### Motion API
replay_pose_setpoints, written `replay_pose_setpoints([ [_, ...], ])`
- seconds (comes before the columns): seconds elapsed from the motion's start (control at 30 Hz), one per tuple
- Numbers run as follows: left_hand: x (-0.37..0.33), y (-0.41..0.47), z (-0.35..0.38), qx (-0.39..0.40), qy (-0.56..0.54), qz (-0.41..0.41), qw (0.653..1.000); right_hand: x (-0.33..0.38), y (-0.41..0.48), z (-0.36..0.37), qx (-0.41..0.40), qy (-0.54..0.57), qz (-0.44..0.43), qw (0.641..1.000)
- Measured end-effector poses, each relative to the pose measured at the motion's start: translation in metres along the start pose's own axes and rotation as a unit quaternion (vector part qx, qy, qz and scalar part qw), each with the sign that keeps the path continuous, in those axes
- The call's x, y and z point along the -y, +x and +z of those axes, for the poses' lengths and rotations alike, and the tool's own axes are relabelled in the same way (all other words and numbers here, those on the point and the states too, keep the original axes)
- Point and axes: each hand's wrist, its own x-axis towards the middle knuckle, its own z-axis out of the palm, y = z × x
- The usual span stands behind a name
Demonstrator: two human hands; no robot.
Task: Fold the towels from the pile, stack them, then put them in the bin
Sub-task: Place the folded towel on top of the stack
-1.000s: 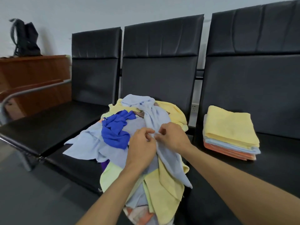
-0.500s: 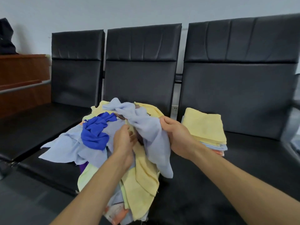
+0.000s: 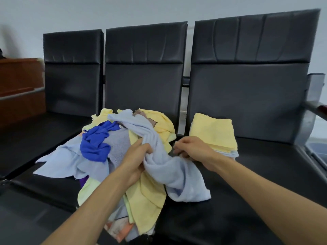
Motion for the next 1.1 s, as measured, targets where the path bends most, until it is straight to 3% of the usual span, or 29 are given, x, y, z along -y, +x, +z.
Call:
replay_pose_setpoints([
  [0.1, 0.002, -0.005, -0.007, 0.050, 0.050, -0.018, 0.997, -0.004, 0.019, 0.016, -0.057, -0.019, -0.011, 0.998],
  [0.3, 0.007, 0.000, -0.018, -0.012, 0.041, -0.042, 0.998, -0.008, 0.053, 0.053, -0.014, -0.056, 0.035, 0.998],
  [0.4, 0.009, 0.007, -0.018, -0.039, 0.043, -0.049, 0.997, -0.007, 0.064, 0.066, -0.012, -0.054, 0.019, 0.998],
  [0.53, 0.010, 0.009, -0.018, -0.102, 0.044, -0.017, 0.994, -0.010, 0.071, 0.068, -0.101, -0.141, -0.052, 0.983],
  [0.6, 0.011, 0.007, -0.018, -0.115, 0.035, 0.015, 0.993, -0.010, 0.069, 0.063, -0.146, -0.135, -0.069, 0.978],
  [0.73, 0.008, 0.006, -0.016, -0.138, 0.030, 0.065, 0.988, -0.008, 0.056, 0.043, -0.146, -0.009, -0.093, 0.985],
  [0.87, 0.005, 0.006, -0.014, -0.122, 0.016, 0.089, 0.988, 0.003, 0.038, 0.022, -0.106, 0.223, -0.019, 0.969],
  [1.03, 0.005, 0.003, -0.014, -0.098, -0.027, -0.008, 0.995, 0.024, 0.006, -0.016, 0.021, 0.315, 0.018, 0.949],
  [1.1, 0.004, 0.000, -0.012, -0.064, -0.055, -0.056, 0.995, 0.036, -0.004, -0.031, 0.002, 0.307, -0.005, 0.952],
])
